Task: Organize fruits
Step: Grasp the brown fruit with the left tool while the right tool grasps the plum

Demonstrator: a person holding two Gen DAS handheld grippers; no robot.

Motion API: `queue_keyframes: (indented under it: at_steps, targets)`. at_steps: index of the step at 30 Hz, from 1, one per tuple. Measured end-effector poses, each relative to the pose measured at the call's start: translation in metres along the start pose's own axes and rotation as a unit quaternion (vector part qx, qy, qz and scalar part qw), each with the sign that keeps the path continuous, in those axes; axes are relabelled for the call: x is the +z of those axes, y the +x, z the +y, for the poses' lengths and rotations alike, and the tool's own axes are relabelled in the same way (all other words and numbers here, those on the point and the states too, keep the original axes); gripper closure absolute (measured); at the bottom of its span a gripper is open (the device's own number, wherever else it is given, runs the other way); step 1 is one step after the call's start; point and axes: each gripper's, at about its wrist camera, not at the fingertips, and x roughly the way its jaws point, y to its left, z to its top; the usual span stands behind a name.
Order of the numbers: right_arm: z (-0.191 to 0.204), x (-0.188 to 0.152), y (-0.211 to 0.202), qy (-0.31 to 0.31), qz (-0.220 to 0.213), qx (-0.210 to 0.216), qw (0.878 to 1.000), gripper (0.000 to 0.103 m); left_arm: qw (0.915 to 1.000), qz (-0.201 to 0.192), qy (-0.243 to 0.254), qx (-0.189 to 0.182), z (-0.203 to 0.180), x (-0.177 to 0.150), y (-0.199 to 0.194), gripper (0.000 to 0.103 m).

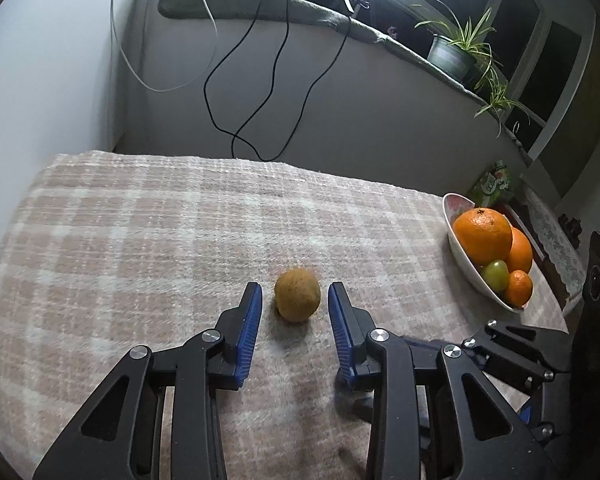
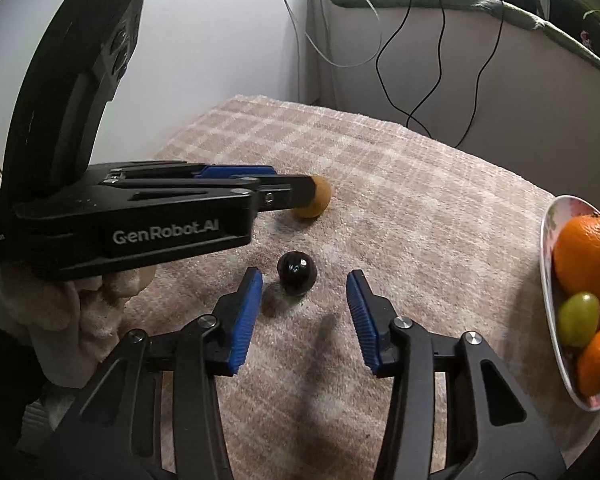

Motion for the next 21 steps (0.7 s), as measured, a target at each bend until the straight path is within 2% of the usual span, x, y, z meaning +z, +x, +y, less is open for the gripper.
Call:
queue_keyframes:
  at_steps: [5, 8, 18, 21]
  targets:
    - [0.008, 0.006, 0.013, -0.018, 0.014, -0.003, 1.000, 0.061, 0.9999, 0.011, 0.005, -0.001, 0.001, 0.001, 0.007, 0.070]
    - [0.009, 0.006, 0.018, -0.019, 0.018, -0.003, 1.000, 0.068, 0.9999, 0.013, 0.002, -0.002, 0.002, 0.000, 0.009, 0.072]
    - [0.007, 0.007, 0.019, -0.010, 0.016, -0.001, 1.000, 0.073, 0.9998, 0.018, 0.001, -0.009, 0.004, 0.001, 0.015, 0.078]
    - [0.007, 0.008, 0.020, -0.008, 0.015, -0.001, 1.000, 0.078, 0.9998, 0.016, -0.003, -0.011, 0.005, 0.000, 0.015, 0.079]
